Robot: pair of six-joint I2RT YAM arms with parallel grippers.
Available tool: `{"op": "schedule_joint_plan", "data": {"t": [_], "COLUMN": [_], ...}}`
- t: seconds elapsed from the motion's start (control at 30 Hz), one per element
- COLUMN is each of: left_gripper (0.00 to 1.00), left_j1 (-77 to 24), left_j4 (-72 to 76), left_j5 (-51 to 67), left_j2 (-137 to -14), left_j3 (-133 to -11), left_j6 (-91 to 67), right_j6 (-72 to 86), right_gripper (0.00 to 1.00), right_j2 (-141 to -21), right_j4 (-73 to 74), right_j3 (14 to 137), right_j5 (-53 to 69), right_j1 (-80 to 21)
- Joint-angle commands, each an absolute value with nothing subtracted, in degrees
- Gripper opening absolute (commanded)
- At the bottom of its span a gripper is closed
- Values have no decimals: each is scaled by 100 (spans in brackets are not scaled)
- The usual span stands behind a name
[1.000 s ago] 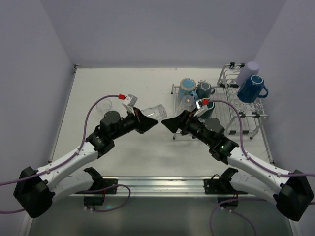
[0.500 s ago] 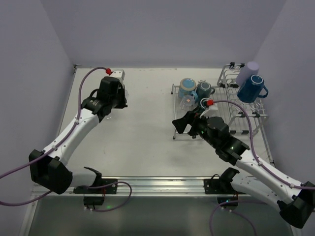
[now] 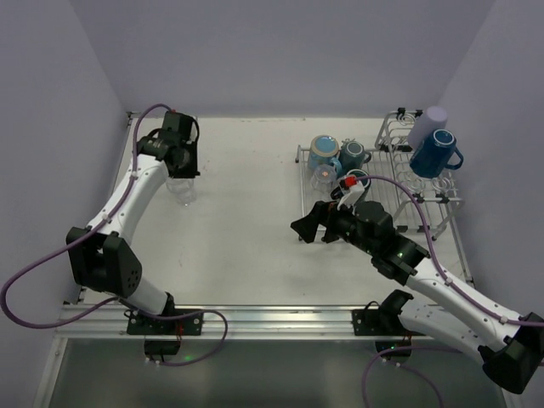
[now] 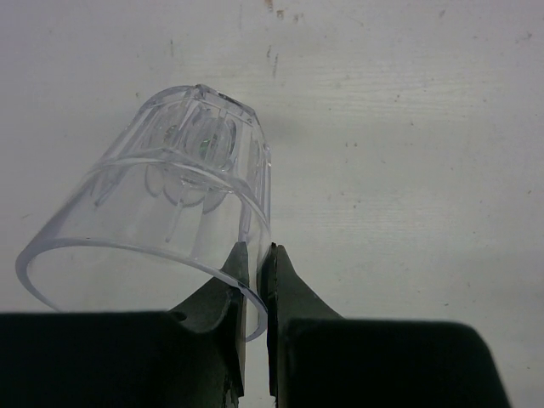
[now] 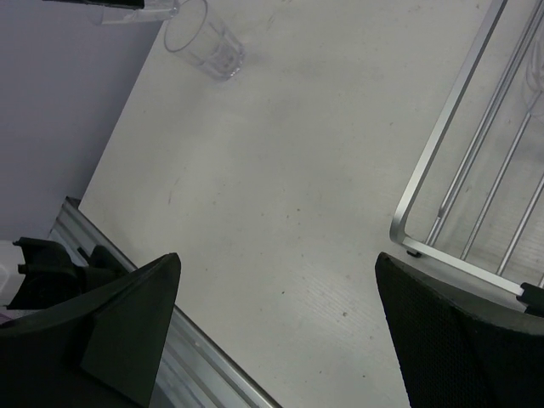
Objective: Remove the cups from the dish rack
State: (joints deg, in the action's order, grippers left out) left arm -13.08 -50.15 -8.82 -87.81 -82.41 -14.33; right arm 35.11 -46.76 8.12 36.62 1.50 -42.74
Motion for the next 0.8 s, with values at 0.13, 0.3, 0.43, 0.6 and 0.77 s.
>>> {"op": "schedule_joint_plan", "data": {"t": [0.13,0.3,0.43,0.6,0.77], "left_gripper": [0,0,0,2,7], "left_j1": [-1063,-1063,-1072,-1063,-1063], "left_j4": [-5546,-5616,-5564,-5476,-5441], "left_j5": [-1063,-1248,-1353,-1301,-1099], "left_j2": [-9078,-9220,-9193,-9255,-9413], "left_j3": [-8753,-8684,-8464,-8429,-8411], "left_j6": [-1125,-1204,-1222,-1213,-1187], "right_j6": [3349,3349,3322,3322,3331], "right_gripper": [99,99,99,99,99], "right_j2": [-4553,-4527,-4544,-4596,-4684], "right_j4": [606,598,598,554,554], "right_j3": [3674,3630,3604,3604,3621], "right_j5": [439,440,352,325,316], "right_j1": [-4289,-4289,-4298,-4298,-4298]}}
